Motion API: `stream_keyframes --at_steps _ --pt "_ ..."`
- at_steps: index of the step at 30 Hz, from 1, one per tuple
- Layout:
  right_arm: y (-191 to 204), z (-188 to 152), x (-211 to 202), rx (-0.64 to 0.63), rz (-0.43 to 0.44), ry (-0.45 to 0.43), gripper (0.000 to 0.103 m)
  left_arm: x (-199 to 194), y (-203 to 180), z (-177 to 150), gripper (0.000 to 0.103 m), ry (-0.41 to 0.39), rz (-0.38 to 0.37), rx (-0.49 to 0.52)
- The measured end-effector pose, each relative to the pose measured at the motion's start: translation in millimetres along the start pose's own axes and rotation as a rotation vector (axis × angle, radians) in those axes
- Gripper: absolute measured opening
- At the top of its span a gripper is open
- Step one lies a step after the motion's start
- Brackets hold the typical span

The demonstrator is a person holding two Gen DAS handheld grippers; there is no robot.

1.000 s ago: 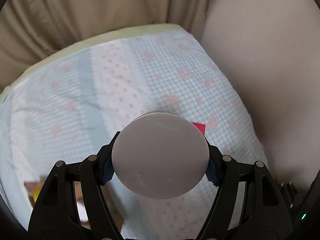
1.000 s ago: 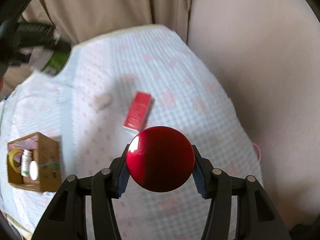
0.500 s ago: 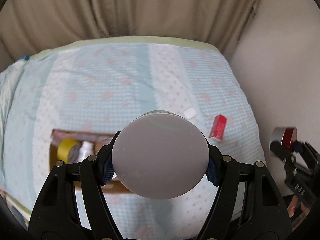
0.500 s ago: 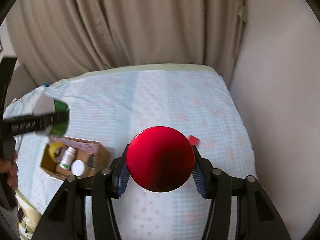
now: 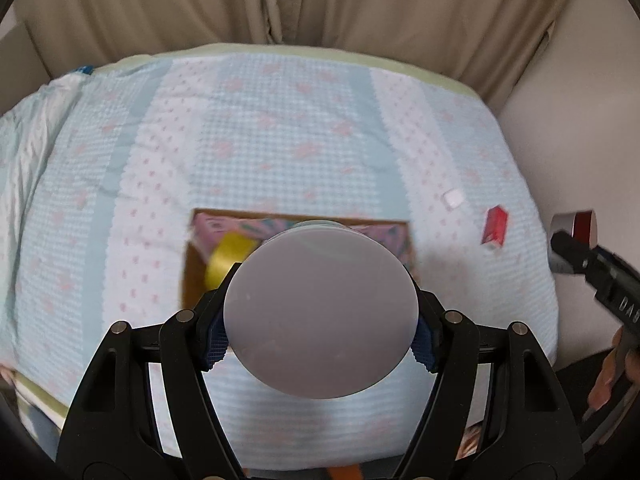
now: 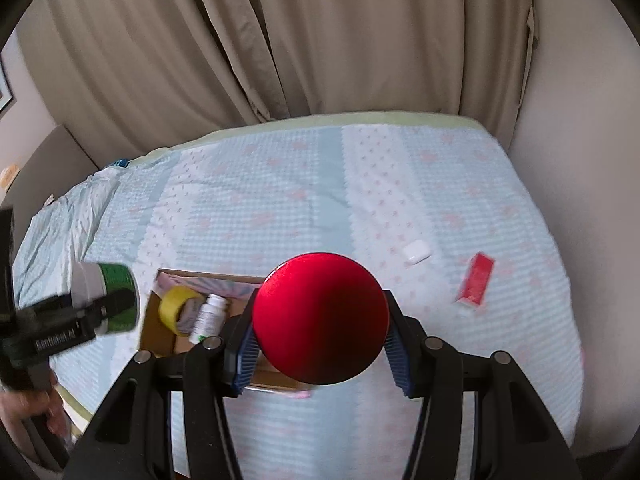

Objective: Organize rigid objects
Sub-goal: 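Carry the jar and red lid into the box and release both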

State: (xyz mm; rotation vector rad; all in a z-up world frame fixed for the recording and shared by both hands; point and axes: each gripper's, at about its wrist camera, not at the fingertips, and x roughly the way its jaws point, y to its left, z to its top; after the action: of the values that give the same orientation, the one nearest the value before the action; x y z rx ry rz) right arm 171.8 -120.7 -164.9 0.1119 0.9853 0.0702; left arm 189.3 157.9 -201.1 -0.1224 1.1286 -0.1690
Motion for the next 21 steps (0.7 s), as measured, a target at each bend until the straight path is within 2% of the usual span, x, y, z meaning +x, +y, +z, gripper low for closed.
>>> stream_keyframes --at_steps 6,9,16,21 --pt "56.2 -8.7 36.0 0.075 -0.014 0.056 0.050 36.1 58.0 -6.9 0.068 0.079 -0.021 0.072" --pt "77.1 -15.6 58.9 0.120 -0.012 0.094 0.050 55.3 73.2 -10.7 0.068 0.117 -0.028 0.095" --pt "100.4 -26.6 110.6 0.124 -0.047 0.198 0.050 100.2 100.6 -22.9 0.068 0.193 -0.029 0.110" --pt "104.1 -29.9 153.4 0.095 -0.056 0.257 0.050 132.5 103.3 -33.3 0.068 0.232 -0.022 0.119"
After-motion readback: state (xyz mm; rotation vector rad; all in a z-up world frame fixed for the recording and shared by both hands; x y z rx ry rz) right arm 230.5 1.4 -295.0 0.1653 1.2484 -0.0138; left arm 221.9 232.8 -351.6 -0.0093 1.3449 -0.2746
